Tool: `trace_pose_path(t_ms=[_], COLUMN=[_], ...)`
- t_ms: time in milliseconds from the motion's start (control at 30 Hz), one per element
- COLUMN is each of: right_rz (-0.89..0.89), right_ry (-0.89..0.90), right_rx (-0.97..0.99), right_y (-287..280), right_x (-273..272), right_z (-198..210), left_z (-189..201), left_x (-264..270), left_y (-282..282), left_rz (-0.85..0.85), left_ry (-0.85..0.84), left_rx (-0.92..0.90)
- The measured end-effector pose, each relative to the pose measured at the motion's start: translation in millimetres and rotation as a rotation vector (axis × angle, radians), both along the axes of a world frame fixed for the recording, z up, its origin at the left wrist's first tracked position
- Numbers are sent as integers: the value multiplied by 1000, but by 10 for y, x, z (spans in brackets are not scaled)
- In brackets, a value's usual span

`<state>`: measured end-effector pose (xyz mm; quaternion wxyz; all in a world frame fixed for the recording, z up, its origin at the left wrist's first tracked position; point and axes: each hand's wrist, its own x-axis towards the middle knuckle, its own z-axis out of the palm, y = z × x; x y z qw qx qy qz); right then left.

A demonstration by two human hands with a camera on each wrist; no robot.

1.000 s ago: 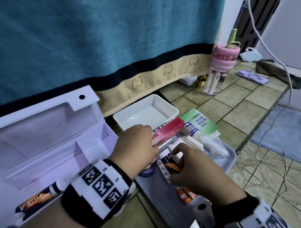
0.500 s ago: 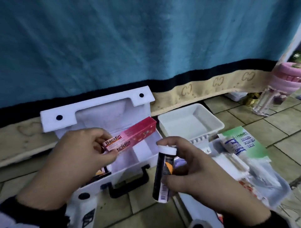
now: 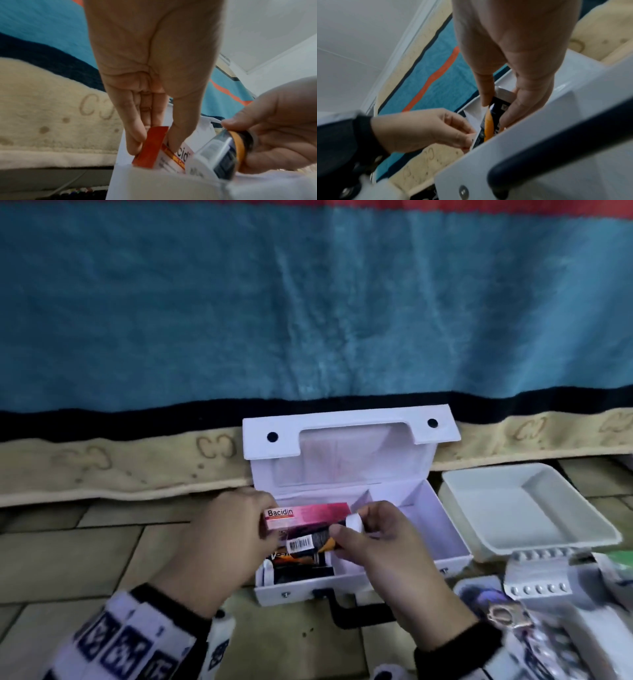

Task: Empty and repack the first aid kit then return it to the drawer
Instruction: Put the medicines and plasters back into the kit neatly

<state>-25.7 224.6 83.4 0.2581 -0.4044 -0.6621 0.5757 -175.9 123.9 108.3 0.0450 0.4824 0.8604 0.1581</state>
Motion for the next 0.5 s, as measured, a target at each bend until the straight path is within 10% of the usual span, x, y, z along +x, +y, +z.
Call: trace_pose_path(t_ms=[500], right_rz=[153], right_ry=[-331], right_rx=[336], right_y=[-9], right_x=[-230], right_z=[-151], left_z=[-160], left_x=[-126], left_y=[224], left_rz=[-40], left_ry=[232], left_rx=[-308])
